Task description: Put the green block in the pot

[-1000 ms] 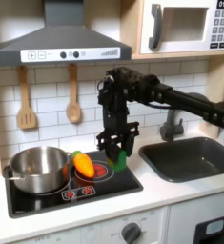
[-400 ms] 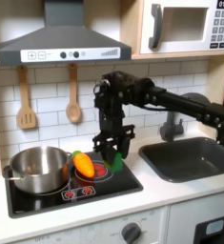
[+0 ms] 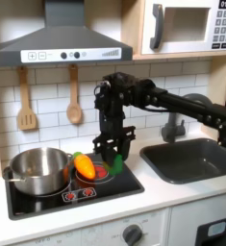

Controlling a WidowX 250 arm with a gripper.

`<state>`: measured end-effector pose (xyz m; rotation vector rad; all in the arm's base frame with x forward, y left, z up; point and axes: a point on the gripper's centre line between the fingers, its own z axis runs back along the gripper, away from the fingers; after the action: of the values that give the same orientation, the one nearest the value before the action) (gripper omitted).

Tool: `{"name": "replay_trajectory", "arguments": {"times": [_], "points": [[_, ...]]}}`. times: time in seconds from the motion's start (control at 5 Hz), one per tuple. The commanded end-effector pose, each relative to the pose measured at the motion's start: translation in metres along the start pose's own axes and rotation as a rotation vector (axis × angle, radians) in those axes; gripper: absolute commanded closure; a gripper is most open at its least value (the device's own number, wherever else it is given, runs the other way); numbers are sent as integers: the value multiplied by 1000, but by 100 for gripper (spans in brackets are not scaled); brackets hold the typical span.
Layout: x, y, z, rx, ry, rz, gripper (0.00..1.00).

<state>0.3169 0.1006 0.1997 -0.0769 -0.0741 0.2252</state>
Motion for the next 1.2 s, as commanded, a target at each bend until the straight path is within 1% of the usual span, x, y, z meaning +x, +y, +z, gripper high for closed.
{"name": "replay_trajectory", "arguments": {"times": [0.0, 0.2, 0.4, 0.6, 0.8, 1.0], "points": [[-4, 0, 6, -18, 23, 15, 100], [-3, -3, 17, -39, 9, 27, 100], [0, -4, 19, -34, 4, 24, 100], [1, -3, 23, -39, 1, 33, 100], [4, 5, 31, -30, -23, 56, 100], [7, 9, 40, -29, -49, 70, 100]]}}
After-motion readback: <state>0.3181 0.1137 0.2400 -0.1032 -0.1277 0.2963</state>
